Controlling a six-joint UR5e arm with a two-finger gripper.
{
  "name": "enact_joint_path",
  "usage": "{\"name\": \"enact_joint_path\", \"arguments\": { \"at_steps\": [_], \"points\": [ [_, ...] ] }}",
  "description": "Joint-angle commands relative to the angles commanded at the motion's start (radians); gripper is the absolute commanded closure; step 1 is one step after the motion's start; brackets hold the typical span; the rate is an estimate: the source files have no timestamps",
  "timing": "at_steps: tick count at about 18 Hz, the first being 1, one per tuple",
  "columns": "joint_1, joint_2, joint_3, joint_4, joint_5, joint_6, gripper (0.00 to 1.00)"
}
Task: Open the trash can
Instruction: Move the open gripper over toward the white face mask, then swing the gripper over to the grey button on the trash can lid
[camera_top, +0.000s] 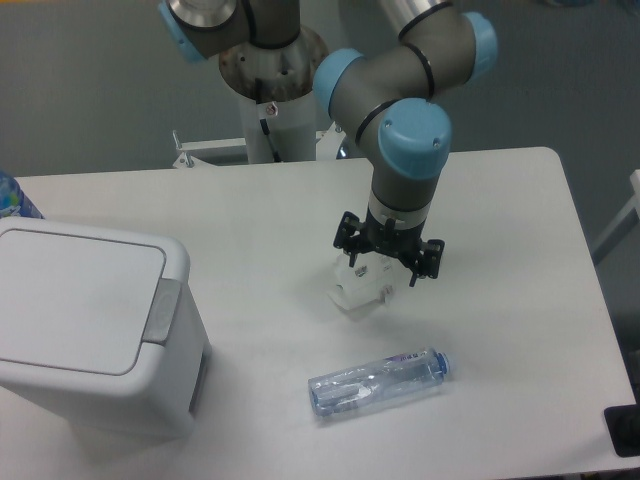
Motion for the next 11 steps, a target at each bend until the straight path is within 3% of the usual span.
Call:
{"name": "enact_joint_path", "arguments": {
  "at_steps": [6,11],
  "points": [
    [-0.04,0.012,0.138,-0.014,-0.143,-0.186,0.0],
    [-0.054,0.014,0.206,-0.011,-0.23,-0.315,0.0]
  ]
}}
